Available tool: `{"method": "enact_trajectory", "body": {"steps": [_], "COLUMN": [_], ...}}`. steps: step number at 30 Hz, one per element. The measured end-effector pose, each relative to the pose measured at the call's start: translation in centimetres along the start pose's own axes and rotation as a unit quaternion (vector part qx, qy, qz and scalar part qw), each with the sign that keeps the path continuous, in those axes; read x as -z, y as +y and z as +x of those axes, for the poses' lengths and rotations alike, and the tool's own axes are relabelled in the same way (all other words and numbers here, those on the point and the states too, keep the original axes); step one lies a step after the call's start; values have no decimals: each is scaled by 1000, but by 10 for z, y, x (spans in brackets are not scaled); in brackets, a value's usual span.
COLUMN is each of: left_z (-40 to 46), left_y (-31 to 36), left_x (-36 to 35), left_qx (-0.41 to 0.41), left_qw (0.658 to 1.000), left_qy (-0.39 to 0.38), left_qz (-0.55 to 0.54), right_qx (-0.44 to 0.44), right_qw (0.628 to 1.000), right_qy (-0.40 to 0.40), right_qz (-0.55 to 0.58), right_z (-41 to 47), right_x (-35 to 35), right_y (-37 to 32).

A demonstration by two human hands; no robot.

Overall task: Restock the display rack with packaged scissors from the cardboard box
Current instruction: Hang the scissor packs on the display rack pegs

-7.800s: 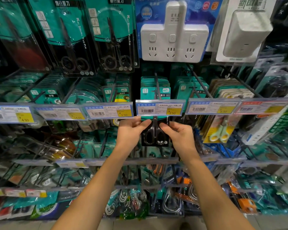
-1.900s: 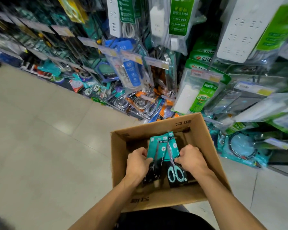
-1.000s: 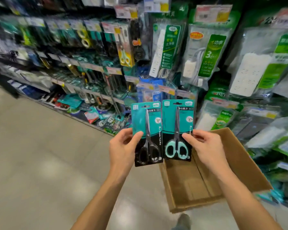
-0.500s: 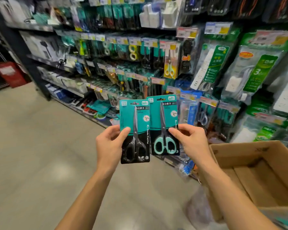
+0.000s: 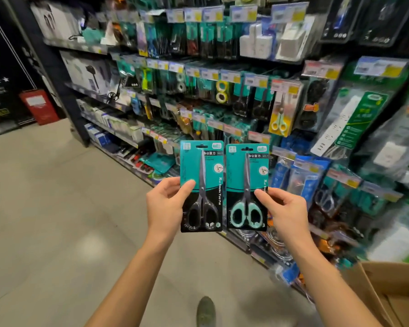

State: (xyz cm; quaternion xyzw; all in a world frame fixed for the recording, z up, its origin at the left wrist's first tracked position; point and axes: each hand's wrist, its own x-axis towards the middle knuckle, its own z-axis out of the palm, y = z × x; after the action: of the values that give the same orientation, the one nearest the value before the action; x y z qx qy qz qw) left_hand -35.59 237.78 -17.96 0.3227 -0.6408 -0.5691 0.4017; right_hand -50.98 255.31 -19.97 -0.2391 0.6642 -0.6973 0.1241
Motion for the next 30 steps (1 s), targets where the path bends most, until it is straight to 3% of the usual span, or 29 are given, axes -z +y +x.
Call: {"method": "enact_trajectory", "body": {"steps": [6,16,25,30], "left_z": [89,260,341,382], "left_y": [-17,-35,-70,-95], "left_x": [-11,-83,-139,-168], "left_qx": [22,34,112,122], "left_qw": [1000,994,980,974], "left_qy": [-14,-101,-152,-190], "left_qz": [-4,16,-63,-33], "right_qx": [-26,-39,-69,-81], "right_qw": [999,989,986,980], "right_qy": [32,135,154,181], "right_qz": [21,47,1,-18], "right_z": [75,219,285,310], "right_x": [-35,-53,-52,-58], "right_y": [29,58,77,87]}}
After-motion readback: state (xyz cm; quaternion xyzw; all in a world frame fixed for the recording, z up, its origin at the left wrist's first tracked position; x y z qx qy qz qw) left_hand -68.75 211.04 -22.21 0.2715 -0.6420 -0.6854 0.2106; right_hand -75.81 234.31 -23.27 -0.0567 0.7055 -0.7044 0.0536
